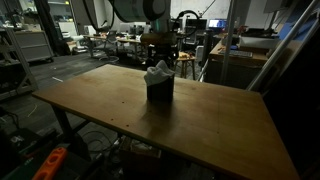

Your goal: Put the towel in the box

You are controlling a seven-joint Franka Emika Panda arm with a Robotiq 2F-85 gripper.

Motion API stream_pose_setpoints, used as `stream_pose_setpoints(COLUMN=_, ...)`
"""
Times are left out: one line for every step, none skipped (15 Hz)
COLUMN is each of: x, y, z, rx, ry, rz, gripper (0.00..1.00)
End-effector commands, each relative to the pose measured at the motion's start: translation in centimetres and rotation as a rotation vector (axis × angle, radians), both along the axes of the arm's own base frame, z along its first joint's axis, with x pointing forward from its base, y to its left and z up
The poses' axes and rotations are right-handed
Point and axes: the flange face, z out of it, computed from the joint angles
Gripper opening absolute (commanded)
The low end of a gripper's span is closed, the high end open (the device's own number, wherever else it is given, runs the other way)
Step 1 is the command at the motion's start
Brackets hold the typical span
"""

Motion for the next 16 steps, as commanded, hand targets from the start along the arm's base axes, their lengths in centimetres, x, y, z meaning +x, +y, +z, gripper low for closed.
stream_pose_setpoints(x=-0.5, y=0.6, z=3.1, rx=-0.023, ry=-0.025, rz=-0.003, gripper=1.0)
stream_pose_setpoints(x=-0.6, y=0.8, z=3.4, rx=-0.023, ry=-0.031, rz=0.0, gripper=0.75)
stream_pose_setpoints(x=-0.6, y=1.1, z=3.7, rx=-0.025, ry=-0.036, rz=0.004, gripper=0.74)
stream_pose_setpoints(x=-0.7, y=1.5, z=3.9, rx=-0.025, ry=-0.039, rz=0.011, gripper=0.67)
stream_pose_setpoints(x=-0.7, y=1.8, z=4.0, rx=-0.027, ry=-0.041, rz=0.02, gripper=0.6)
stream_pose_setpoints(x=-0.7, y=2.3, z=4.0, rx=-0.03, ry=-0.041, rz=0.031, gripper=0.54)
stream_pose_setpoints(x=-0.7, y=2.7, z=4.0, rx=-0.033, ry=-0.039, rz=0.042, gripper=0.46)
stream_pose_setpoints(x=-0.7, y=3.0, z=3.9, rx=-0.037, ry=-0.036, rz=0.052, gripper=0.4)
stream_pose_setpoints(x=-0.7, y=3.4, z=3.7, rx=-0.04, ry=-0.034, rz=0.061, gripper=0.34)
stream_pose_setpoints(x=-0.7, y=3.6, z=3.6, rx=-0.044, ry=-0.03, rz=0.069, gripper=0.27)
stream_pose_setpoints(x=-0.7, y=3.8, z=3.3, rx=-0.049, ry=-0.024, rz=0.078, gripper=0.2)
stream_pose_setpoints(x=-0.8, y=3.9, z=2.9, rx=-0.055, ry=-0.018, rz=0.084, gripper=0.15)
stream_pose_setpoints(x=-0.8, y=3.9, z=2.6, rx=-0.06, ry=-0.011, rz=0.089, gripper=0.09)
stream_pose_setpoints(x=-0.9, y=3.8, z=2.3, rx=-0.069, ry=-0.003, rz=0.093, gripper=0.08)
stream_pose_setpoints(x=-0.9, y=3.6, z=2.0, rx=-0.078, ry=0.003, rz=0.093, gripper=0.04)
stream_pose_setpoints(x=-0.9, y=3.3, z=1.7, rx=-0.086, ry=0.009, rz=0.093, gripper=0.04)
